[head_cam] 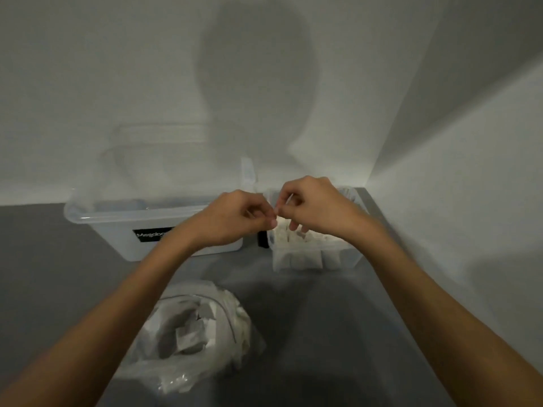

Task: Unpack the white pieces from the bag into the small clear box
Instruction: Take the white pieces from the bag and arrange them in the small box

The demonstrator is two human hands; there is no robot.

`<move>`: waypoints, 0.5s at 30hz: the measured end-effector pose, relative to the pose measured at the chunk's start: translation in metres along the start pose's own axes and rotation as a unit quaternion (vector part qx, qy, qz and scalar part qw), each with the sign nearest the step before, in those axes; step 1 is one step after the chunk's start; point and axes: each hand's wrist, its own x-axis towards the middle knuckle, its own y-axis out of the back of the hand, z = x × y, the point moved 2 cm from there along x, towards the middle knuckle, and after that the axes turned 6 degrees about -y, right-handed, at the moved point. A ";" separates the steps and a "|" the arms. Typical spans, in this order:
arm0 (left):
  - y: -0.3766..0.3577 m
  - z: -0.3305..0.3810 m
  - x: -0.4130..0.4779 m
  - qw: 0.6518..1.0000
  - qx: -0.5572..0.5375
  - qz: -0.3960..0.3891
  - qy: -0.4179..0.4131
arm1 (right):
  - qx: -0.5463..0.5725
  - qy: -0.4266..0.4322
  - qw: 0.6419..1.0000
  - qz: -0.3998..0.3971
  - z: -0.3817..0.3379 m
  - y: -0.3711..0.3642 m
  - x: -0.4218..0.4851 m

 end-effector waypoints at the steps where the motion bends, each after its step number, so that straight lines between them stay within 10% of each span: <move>1: 0.008 -0.003 -0.021 1.000 -0.011 -0.015 0.013 | 0.008 0.014 1.000 -0.014 -0.013 -0.008 -0.008; 9: 0.011 -0.062 -0.143 0.962 -0.020 -0.231 0.143 | 0.033 0.060 0.984 -0.165 -0.064 -0.112 -0.046; 15: -0.051 -0.105 -0.143 0.969 0.074 -0.189 0.139 | -0.076 0.053 0.982 -0.163 -0.064 -0.177 -0.061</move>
